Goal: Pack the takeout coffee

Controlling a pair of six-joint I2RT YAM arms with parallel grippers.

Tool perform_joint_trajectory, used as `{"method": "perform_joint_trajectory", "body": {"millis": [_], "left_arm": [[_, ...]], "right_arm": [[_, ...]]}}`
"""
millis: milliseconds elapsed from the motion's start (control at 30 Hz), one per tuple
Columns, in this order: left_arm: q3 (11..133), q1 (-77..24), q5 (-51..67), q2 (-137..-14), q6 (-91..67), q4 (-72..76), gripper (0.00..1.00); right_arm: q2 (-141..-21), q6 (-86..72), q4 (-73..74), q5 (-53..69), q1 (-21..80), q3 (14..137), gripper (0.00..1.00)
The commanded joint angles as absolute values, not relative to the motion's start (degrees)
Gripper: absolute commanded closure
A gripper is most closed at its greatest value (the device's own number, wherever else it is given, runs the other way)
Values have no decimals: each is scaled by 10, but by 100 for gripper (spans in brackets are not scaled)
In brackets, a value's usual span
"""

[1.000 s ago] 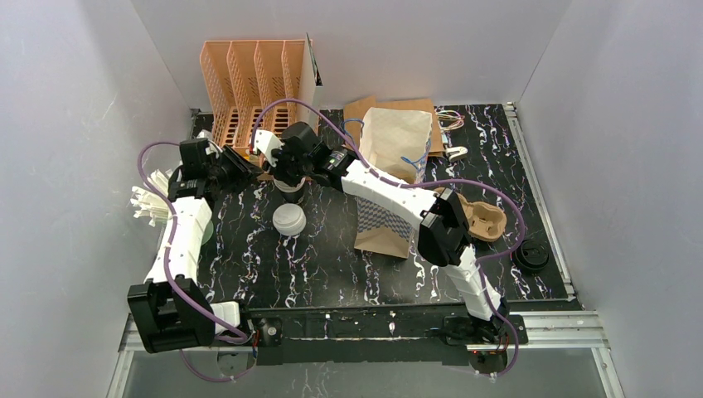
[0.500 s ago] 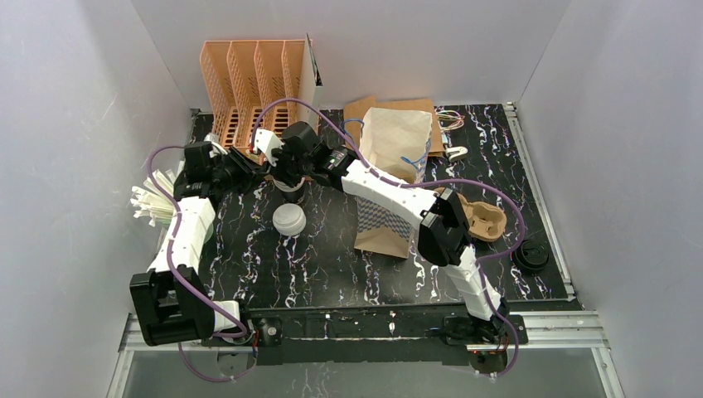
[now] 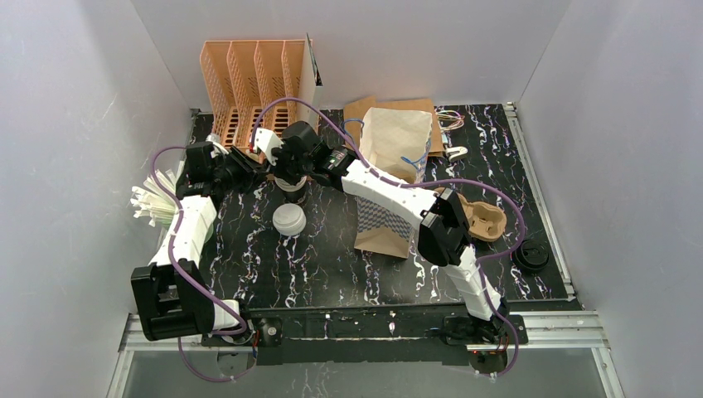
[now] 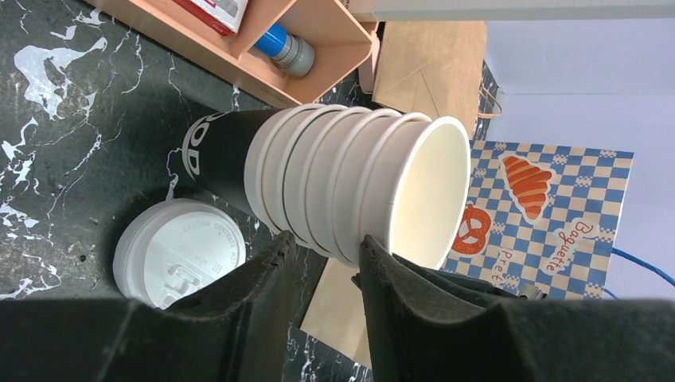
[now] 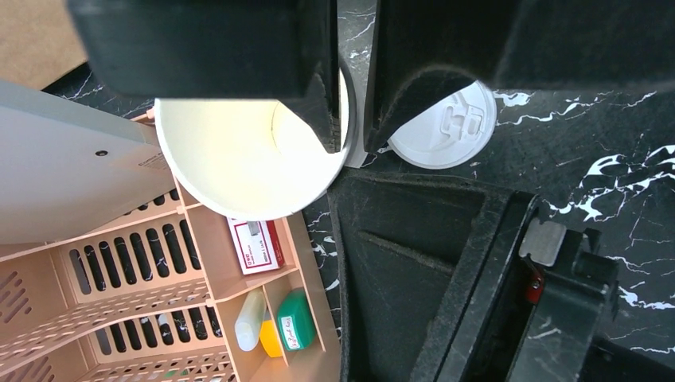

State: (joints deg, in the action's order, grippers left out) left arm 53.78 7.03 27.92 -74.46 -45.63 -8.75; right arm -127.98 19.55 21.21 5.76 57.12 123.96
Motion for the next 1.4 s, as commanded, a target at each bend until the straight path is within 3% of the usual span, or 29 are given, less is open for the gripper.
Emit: {"method": "perform_joint_trajectory", "body": {"millis": [0,200,1167,1200,1267,1367], "left_arm": [[533,73,294,-750,-458,-78,67],[529,73,291,-759,-459,-72,67],[528,69,282,-772,-455,-71,67],[528,68,282,-772,-455,-71,67],[530,67,282,-772,-457,-71,67],[532,66,283,-770,-458,-71,67]], "right_arm": [[-1247,194,191,56,574,1244,80],[-1247,194,190,50,574,1249,99],[-1222,196,197,29,574,1282,99],[-1221,196,197,28,574,1280,96],[-1221,196,197,28,574,1277,79],[-1222,196,198,25,574,1272,72]]}}
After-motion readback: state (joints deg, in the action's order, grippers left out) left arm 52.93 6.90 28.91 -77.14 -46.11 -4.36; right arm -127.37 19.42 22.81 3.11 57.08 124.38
